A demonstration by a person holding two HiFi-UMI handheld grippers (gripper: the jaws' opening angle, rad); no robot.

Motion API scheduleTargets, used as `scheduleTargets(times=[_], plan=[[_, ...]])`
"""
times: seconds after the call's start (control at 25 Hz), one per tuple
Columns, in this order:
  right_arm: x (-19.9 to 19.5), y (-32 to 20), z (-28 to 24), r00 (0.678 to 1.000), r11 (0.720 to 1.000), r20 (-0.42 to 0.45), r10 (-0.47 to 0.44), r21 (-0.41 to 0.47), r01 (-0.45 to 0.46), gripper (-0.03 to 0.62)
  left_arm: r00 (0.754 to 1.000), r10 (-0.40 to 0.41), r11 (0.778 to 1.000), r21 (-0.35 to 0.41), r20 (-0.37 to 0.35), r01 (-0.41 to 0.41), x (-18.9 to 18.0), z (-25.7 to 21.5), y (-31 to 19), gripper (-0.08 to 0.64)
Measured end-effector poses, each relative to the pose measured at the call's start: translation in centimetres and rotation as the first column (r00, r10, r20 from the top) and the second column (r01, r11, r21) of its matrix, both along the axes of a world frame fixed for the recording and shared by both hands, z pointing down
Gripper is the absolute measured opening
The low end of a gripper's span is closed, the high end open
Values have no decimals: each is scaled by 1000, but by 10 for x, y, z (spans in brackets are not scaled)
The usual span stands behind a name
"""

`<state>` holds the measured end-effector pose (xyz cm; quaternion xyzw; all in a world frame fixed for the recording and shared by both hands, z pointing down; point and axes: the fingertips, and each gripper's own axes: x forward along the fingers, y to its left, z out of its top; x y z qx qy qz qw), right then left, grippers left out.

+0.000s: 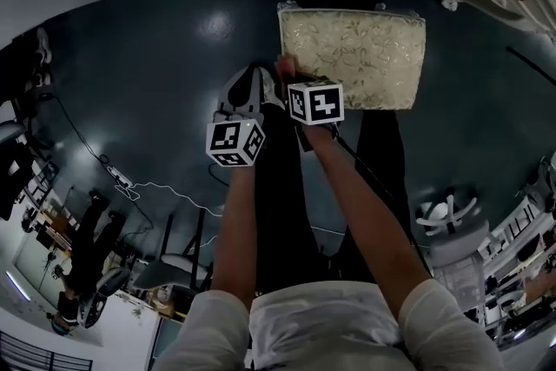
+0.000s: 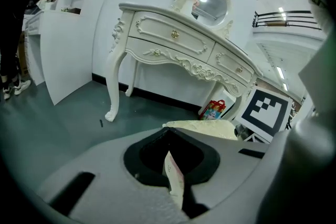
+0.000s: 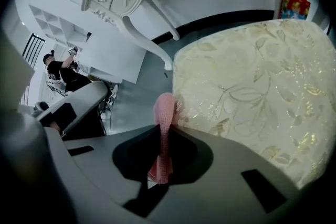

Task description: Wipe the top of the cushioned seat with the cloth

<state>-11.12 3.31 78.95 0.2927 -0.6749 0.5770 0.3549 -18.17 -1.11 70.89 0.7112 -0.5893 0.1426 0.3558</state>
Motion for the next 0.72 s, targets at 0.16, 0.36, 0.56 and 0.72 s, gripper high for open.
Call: scheduleTargets(times=[0.16, 0.36, 0.56, 0.72], plan=[[18, -4, -3, 1000, 999, 3, 30, 24, -30, 32, 1000, 12, 1000, 1, -10, -12, 10, 2, -3, 12], [69, -13, -9, 997, 996, -37, 67, 57, -65, 32, 999, 39, 999, 8, -31, -39, 41, 2, -15, 12], [141, -22, -10, 987, 988, -82, 138, 80, -132, 32, 995, 89, 996, 19, -49, -89, 83, 0, -28, 12], [195, -29, -14, 976, 979, -108, 188, 97, -178, 32, 989, 134, 991, 24, -62, -133, 126, -2, -35, 12]])
